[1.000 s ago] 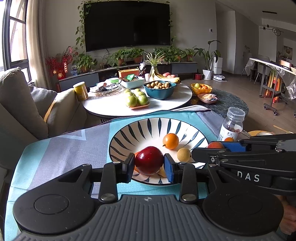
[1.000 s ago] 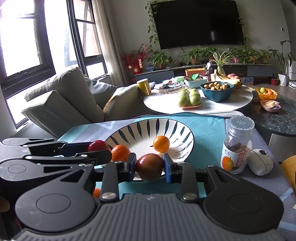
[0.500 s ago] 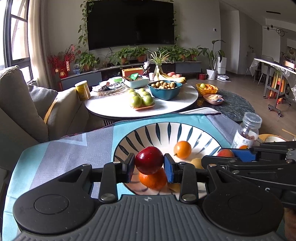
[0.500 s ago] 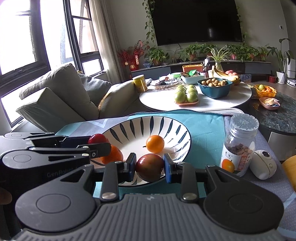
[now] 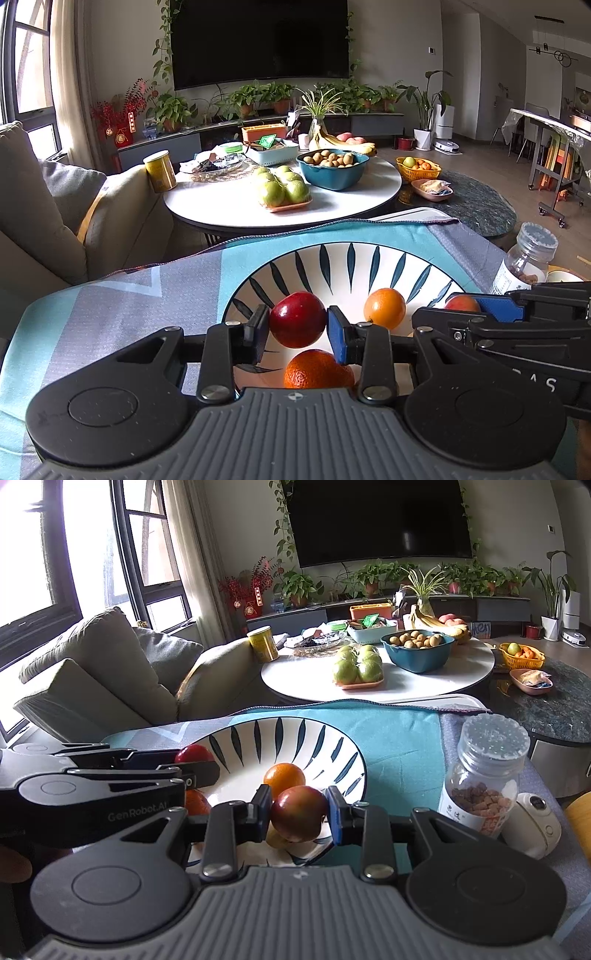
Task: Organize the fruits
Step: 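Lower both apples into the striped bowl and open both grippers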
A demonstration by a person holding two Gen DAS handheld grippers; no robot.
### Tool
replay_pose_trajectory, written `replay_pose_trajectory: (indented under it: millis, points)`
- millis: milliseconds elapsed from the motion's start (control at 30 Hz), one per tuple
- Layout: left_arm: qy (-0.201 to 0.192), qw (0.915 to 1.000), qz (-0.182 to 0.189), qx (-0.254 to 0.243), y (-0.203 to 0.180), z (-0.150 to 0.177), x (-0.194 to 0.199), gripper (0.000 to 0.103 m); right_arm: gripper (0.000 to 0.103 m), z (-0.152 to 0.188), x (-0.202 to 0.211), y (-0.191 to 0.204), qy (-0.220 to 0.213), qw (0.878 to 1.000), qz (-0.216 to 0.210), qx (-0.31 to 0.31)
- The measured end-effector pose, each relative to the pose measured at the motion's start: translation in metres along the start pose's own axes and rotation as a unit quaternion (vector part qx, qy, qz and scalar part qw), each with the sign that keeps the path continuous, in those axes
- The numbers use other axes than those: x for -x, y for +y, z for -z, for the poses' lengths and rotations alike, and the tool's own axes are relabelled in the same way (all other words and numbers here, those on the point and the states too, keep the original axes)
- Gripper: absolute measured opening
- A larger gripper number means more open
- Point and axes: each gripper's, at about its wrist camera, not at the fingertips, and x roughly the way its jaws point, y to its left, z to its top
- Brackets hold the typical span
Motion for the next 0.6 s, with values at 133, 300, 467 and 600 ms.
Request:
replay_pose_trajectory:
  millis: [133, 300, 467, 600]
  points:
    - [0.003, 1.0000, 0.002, -0.003, -0.0013, 0.0003, -0.0014, 0.032, 0.078, -0.0005, -0.0013, 0.0004, -0.001, 1.000, 0.001, 0.001]
    - [0.008, 0.9999, -0.007, -0.008, -0.0027, 0.0001, -0.0029, 0.032, 0.078, -0.0005, -0.0025, 0.0015, -0.001, 1.000, 0.001, 0.003]
    - [0.003, 0.9999, -0.009, -0.012, -0.0034, -0.0004, -0.0011, 0.034, 0.078, 0.0004, -0.0025, 0.0016, 0.000, 1.000, 0.001, 0.001]
    - [-0.002, 0.9999, -0.009, -0.013, -0.0032, -0.0013, 0.0016, 0.036, 0.078, 0.0009, -0.0032, 0.0016, 0.002, 1.000, 0.000, 0.000]
